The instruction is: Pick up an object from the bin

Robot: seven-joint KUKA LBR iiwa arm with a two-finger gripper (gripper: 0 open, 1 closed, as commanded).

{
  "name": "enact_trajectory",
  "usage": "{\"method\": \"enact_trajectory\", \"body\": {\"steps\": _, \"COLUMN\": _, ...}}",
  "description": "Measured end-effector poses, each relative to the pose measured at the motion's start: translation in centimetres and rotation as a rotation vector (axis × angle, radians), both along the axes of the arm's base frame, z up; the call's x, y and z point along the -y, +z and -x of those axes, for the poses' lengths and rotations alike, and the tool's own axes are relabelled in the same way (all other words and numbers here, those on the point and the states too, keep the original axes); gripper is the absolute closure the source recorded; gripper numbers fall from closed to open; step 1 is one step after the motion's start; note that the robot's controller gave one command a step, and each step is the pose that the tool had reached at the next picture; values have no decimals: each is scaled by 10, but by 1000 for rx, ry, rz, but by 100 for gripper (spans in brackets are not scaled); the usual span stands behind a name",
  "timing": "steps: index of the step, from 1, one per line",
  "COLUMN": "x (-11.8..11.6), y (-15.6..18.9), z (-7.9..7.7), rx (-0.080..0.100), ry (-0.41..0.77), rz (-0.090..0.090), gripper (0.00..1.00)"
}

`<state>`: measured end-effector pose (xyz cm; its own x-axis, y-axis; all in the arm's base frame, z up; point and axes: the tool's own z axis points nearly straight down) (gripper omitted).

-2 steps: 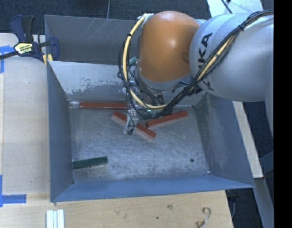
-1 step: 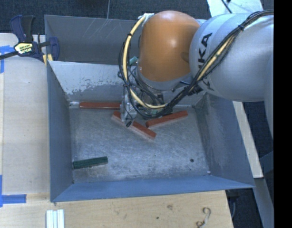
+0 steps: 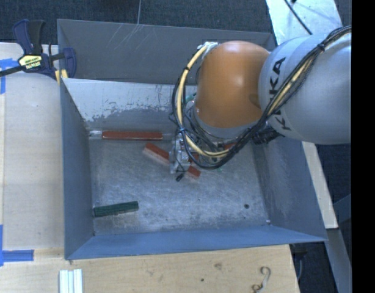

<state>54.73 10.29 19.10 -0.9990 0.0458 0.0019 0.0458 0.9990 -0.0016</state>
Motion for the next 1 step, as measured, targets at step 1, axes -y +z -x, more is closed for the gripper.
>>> {"method": "enact_trajectory", "body": {"steps": 1, "x": -45, "y": -15, "z": 10, "rx": 1, "ry": 90, "rz": -2, "gripper": 100}}
